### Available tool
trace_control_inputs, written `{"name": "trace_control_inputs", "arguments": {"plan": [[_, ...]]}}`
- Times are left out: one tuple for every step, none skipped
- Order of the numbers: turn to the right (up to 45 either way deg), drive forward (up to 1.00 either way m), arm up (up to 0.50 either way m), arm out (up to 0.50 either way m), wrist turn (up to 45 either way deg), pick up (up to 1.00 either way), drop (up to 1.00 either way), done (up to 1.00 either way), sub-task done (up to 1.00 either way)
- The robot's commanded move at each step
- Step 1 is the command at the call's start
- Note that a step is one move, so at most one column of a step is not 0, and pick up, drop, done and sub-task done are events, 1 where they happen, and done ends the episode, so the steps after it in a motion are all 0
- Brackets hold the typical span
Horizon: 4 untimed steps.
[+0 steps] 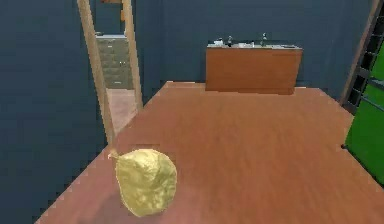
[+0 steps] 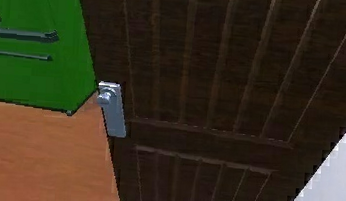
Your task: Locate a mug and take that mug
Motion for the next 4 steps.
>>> {"name": "trace_control_inputs", "arguments": {"plan": [[0.0, 0.65, 0.0, 0.0, 0.0, 0.0, 0.0, 0.0, 0.0], [45.0, 0.0, 0.0, 0.0, 0.0, 0.0, 0.0, 0.0, 0.0], [15.0, 0.0, 0.0, 0.0, 0.0, 0.0, 0.0, 0.0, 0.0], [0.0, 0.5, 0.0, 0.0, 0.0, 0.0, 0.0, 0.0, 0.0]]}}
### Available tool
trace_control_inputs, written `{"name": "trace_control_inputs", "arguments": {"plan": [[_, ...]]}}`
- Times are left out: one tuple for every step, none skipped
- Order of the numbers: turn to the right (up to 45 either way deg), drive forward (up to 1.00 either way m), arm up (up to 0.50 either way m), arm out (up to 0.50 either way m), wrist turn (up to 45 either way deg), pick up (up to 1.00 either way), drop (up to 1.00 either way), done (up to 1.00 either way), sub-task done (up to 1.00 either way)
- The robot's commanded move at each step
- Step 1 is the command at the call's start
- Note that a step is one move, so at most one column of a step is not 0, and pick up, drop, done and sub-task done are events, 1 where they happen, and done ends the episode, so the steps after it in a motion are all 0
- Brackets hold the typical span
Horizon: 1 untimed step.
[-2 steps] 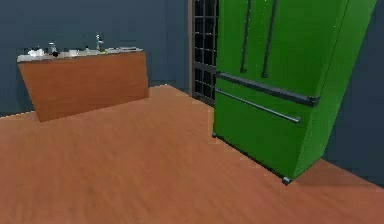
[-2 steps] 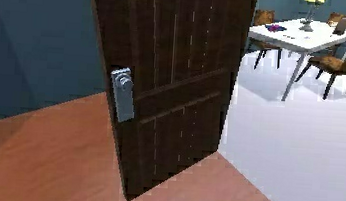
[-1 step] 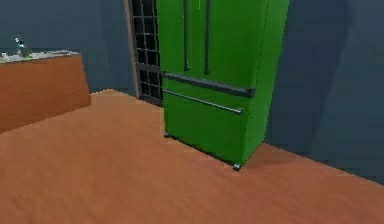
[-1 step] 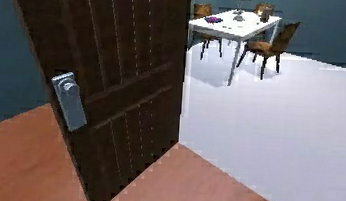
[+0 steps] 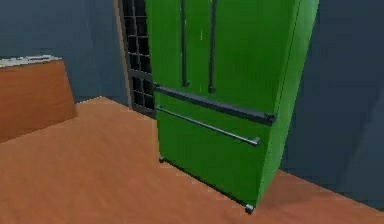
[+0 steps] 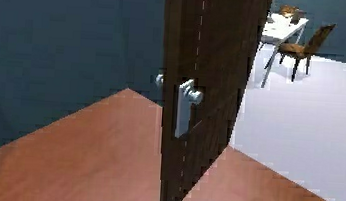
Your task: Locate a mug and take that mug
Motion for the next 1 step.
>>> {"name": "trace_control_inputs", "arguments": {"plan": [[-45.0, 0.0, 0.0, 0.0, 0.0, 0.0, 0.0, 0.0, 0.0]]}}
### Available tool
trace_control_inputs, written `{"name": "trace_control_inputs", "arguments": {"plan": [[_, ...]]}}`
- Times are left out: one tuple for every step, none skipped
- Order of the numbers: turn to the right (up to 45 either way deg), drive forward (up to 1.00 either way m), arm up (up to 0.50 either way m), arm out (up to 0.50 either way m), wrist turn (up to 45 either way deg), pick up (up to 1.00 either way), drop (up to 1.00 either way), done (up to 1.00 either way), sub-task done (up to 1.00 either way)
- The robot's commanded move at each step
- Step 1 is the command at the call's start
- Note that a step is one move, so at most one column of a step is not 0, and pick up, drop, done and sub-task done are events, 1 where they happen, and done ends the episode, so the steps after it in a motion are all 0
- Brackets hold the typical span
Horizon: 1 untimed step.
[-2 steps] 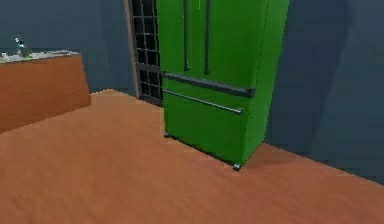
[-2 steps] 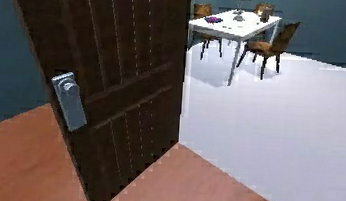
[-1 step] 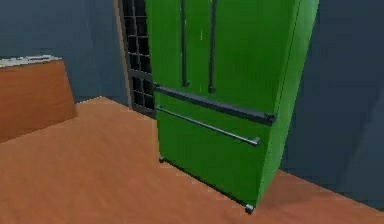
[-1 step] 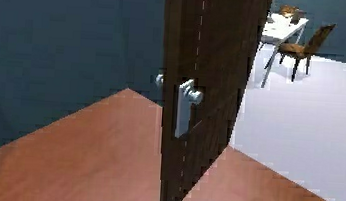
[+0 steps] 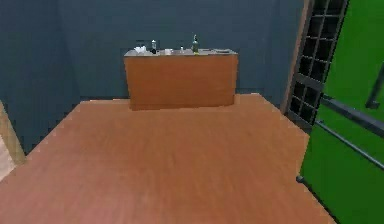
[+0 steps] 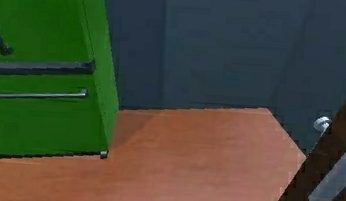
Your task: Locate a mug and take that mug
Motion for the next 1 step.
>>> {"name": "trace_control_inputs", "arguments": {"plan": [[0.0, 1.0, 0.0, 0.0, 0.0, 0.0, 0.0, 0.0, 0.0]]}}
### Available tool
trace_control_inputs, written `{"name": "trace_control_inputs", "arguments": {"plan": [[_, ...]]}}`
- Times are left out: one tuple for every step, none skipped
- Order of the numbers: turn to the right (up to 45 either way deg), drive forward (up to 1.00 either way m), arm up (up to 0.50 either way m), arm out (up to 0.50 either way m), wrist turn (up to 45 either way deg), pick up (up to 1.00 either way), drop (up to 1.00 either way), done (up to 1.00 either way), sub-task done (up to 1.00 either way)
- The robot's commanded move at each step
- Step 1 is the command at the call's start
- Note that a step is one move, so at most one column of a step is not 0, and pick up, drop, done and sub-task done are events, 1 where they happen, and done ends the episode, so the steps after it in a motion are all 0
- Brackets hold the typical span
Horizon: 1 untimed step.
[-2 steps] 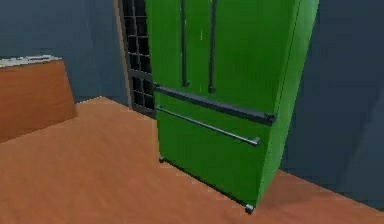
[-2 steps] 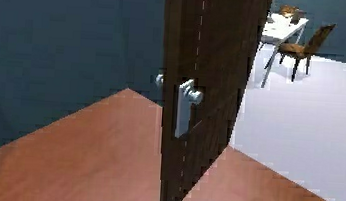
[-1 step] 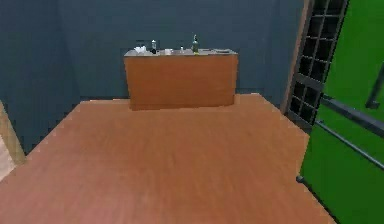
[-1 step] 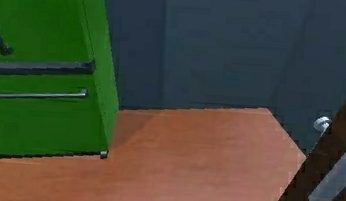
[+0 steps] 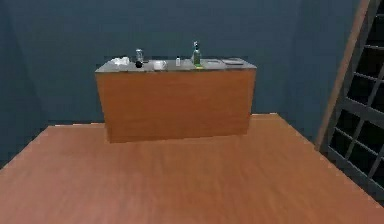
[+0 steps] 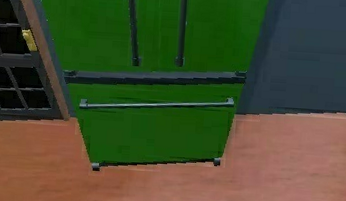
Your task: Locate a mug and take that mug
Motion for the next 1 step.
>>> {"name": "trace_control_inputs", "arguments": {"plan": [[-3.0, 0.0, 0.0, 0.0, 0.0, 0.0, 0.0, 0.0, 0.0]]}}
